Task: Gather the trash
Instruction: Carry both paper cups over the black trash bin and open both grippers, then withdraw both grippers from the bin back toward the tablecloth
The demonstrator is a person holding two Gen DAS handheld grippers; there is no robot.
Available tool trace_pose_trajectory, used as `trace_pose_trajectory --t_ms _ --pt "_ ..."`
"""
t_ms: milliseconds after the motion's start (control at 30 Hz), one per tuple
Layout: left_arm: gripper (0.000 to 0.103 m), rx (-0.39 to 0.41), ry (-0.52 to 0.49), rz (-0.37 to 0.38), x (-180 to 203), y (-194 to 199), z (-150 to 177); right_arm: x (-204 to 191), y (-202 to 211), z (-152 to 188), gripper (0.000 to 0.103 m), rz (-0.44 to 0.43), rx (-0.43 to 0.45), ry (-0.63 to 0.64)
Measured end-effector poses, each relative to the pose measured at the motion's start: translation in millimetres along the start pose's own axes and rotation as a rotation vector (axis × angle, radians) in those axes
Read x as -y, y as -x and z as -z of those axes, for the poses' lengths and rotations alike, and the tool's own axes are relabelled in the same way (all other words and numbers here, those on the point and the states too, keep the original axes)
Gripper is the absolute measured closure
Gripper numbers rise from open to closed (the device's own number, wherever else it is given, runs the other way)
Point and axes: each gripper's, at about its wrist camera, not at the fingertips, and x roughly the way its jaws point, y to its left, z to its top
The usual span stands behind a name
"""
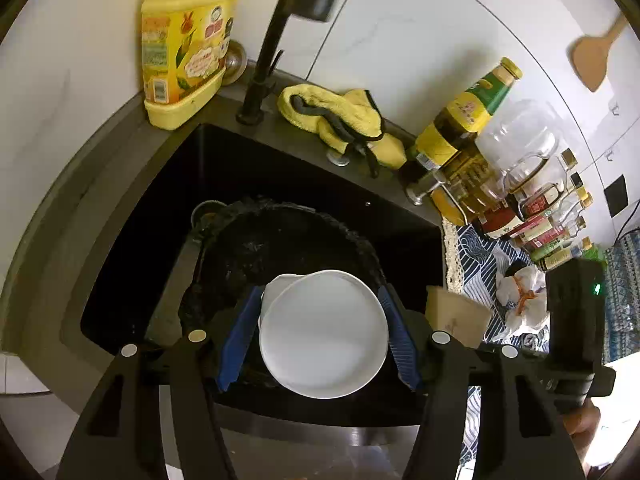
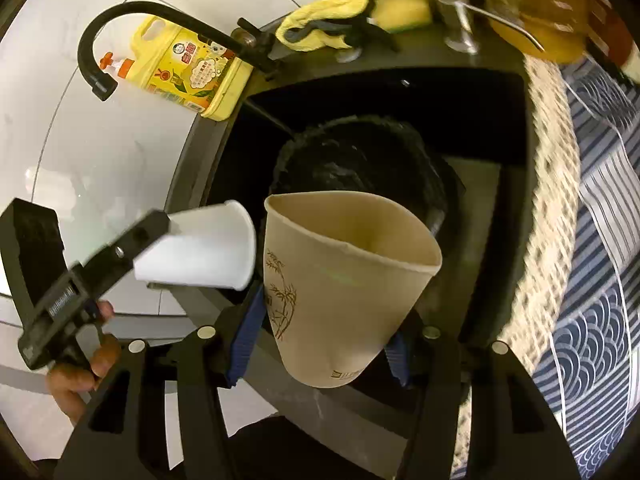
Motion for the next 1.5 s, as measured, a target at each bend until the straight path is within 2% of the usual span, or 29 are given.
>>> trace_pose_trajectory --t_ms 200,400,500,533,567,600,633,800,1067,1333,1400,1500 --pt "0.044 -0.029 0.004 0.029 -25 -16 -10 -12 -19 -25 0.048 0.034 -0.007 -0.022" --pt "0.044 -0.077 0.039 0.063 -41 -46 -17 -9 -37 -44 0.048 0.073 -0.033 -0.069" --pt "0.044 -0.091 0.042 0.054 -46 -56 -20 -6 -48 -53 0.047 0.085 -0.055 -0.078" --pt "0.042 -0.111 0.053 0.049 -50 -63 -22 -4 -51 -57 0.047 0.086 -0.063 -0.084" --pt "0.037 -0.125 0.063 0.048 -53 -68 -24 -3 -54 -60 0.042 0.092 -0.067 -0.091" --pt "0.023 -0.142 0.075 0.042 -56 -74 -25 -1 -57 -62 0.03 0.11 -0.071 -0.105" --pt "0.016 -0.156 0.083 0.037 -57 -78 -26 3 -59 -64 0.026 0.121 -0.068 -0.129" --pt "0.016 -0.207 0.099 0.011 -70 -94 -26 19 -65 -63 0.024 0.089 -0.084 -0.188" --pt "0.016 -0.205 0.078 -0.009 -69 -89 -28 26 -56 -52 0.024 0.076 -0.052 -0.216" --pt "0.016 -0.194 0.074 0.017 -63 -72 -27 22 -36 -43 0.024 0.091 -0.02 -0.194" --pt "0.016 -0.177 0.023 0.0 -55 -66 -27 20 -27 -40 0.024 0.112 0.003 -0.18" --pt "0.016 -0.163 0.008 0.005 -50 -56 -23 23 -14 -32 0.024 0.104 0.031 -0.197"
